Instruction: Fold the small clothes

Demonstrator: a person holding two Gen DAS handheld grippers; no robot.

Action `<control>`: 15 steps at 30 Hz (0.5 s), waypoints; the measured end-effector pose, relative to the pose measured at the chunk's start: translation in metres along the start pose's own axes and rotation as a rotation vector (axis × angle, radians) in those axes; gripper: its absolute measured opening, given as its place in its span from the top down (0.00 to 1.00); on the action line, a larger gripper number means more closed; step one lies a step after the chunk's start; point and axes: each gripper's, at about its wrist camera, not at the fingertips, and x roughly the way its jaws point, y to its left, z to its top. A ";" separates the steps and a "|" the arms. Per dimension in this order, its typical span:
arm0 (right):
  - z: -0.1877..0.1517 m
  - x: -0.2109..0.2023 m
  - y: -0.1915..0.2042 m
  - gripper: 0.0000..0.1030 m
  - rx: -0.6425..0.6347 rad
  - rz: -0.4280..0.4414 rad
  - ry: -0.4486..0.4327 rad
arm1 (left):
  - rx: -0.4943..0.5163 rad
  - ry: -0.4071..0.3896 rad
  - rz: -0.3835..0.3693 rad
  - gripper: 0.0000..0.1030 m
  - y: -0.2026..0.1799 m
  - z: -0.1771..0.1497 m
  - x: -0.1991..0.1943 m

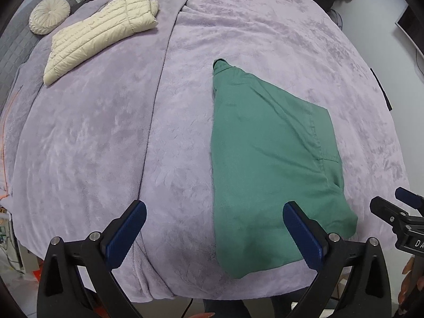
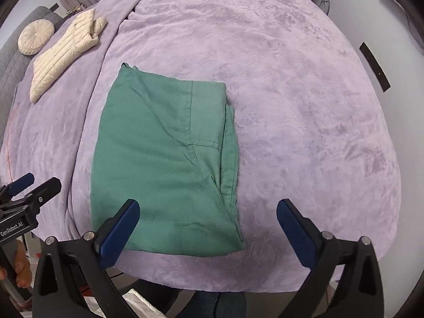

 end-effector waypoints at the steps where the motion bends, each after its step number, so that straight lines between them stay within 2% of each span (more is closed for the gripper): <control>1: 0.000 -0.001 0.000 0.00 0.005 -0.001 0.001 | -0.001 -0.003 0.006 0.00 -0.001 0.000 -0.001; 15: 0.002 -0.007 0.000 0.00 0.034 -0.007 -0.005 | 0.005 0.008 0.035 0.00 -0.006 -0.001 -0.003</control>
